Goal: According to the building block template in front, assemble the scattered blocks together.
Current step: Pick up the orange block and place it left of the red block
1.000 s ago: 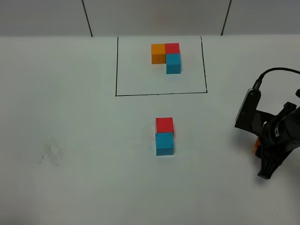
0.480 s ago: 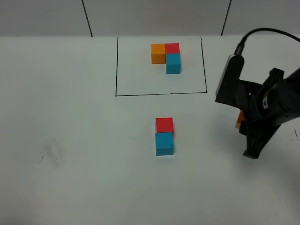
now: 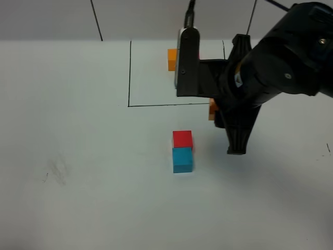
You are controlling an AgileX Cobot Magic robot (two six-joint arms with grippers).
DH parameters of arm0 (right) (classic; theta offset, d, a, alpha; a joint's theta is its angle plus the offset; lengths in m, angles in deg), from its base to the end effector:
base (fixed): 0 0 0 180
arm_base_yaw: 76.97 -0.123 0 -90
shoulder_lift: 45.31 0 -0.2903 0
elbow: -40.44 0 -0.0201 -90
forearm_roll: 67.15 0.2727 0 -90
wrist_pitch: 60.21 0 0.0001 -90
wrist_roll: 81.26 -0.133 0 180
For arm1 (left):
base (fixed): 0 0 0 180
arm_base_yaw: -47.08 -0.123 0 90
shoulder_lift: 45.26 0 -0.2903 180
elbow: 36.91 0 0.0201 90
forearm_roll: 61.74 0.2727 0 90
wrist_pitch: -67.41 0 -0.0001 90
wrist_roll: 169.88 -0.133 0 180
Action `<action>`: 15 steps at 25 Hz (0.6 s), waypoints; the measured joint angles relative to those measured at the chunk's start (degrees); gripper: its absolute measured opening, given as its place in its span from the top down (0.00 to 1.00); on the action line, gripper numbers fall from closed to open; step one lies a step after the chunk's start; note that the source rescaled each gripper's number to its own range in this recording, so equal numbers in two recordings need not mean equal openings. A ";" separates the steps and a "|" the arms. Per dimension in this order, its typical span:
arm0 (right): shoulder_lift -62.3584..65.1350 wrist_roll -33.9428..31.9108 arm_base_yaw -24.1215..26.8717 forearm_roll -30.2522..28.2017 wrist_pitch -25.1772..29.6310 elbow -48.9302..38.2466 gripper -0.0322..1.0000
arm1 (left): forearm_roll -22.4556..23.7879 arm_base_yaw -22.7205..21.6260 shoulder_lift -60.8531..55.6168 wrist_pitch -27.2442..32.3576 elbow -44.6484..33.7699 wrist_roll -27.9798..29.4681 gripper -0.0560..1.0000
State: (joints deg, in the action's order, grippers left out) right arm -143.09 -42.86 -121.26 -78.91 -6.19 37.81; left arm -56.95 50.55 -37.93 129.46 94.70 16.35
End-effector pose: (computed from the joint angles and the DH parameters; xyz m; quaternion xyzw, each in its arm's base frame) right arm 0.2794 0.2419 0.2633 -0.6711 0.7016 -0.0827 0.2247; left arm 0.0440 0.0072 0.2685 -0.0229 0.8551 -0.0021 0.5180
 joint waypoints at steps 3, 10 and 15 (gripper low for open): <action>-4.02 2.31 -2.46 1.78 0.39 3.78 0.55 | 0.00 0.00 0.00 0.00 0.00 0.00 0.95; -15.99 8.75 -6.58 8.77 0.40 12.90 0.55 | 0.00 0.00 0.00 0.00 0.00 0.00 0.95; -22.33 13.36 -7.35 11.76 -2.38 15.44 0.55 | 0.00 0.00 0.00 0.00 0.00 0.00 0.95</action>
State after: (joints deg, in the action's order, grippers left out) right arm -165.42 -29.50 -128.61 -67.15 -8.57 53.25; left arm -56.95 50.55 -37.93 129.46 94.70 16.35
